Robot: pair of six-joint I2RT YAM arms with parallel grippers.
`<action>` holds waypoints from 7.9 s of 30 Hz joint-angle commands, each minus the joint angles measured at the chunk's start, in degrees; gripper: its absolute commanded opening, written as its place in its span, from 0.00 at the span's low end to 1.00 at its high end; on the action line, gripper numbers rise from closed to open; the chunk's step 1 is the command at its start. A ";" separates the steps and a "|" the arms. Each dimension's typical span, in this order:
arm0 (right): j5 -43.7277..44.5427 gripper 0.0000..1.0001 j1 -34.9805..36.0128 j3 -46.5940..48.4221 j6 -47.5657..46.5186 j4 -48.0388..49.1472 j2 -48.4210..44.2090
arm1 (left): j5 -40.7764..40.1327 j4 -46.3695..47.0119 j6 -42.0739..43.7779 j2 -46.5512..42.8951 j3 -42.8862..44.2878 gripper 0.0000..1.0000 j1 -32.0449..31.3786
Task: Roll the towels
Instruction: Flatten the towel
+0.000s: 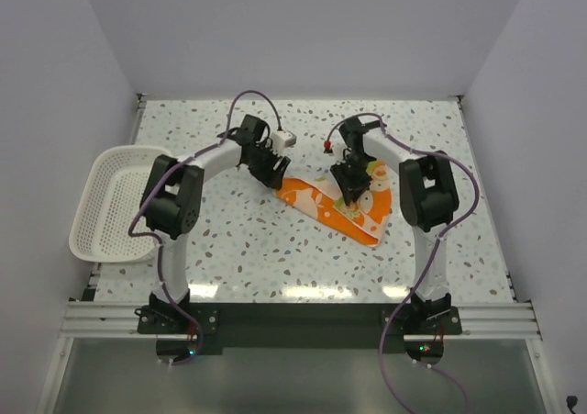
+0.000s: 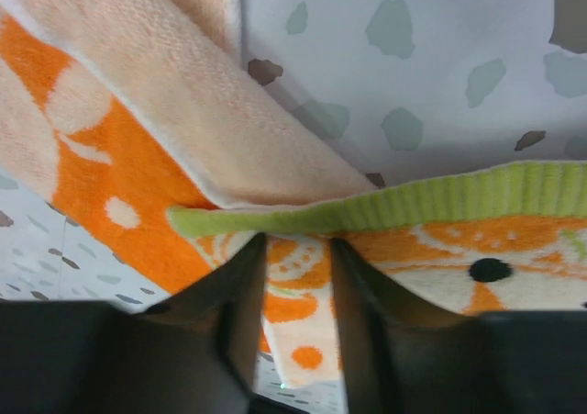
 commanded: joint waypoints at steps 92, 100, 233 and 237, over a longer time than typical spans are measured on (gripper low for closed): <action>-1.49 0.64 -15.51 3.37 -5.28 0.22 -7.28 | -1.76 -5.43 2.79 1.56 8.06 0.00 21.21; 0.79 0.60 -11.29 14.03 -3.43 4.26 4.15 | -1.06 -7.19 2.88 2.26 10.61 0.00 20.94; 5.48 0.30 -7.07 -20.43 -14.67 5.17 -15.35 | -7.04 -7.19 20.01 -21.20 -27.27 0.13 14.70; -2.09 0.42 -7.33 -16.40 -13.37 1.73 -19.48 | -3.61 -9.21 18.26 -20.85 -20.27 0.26 14.79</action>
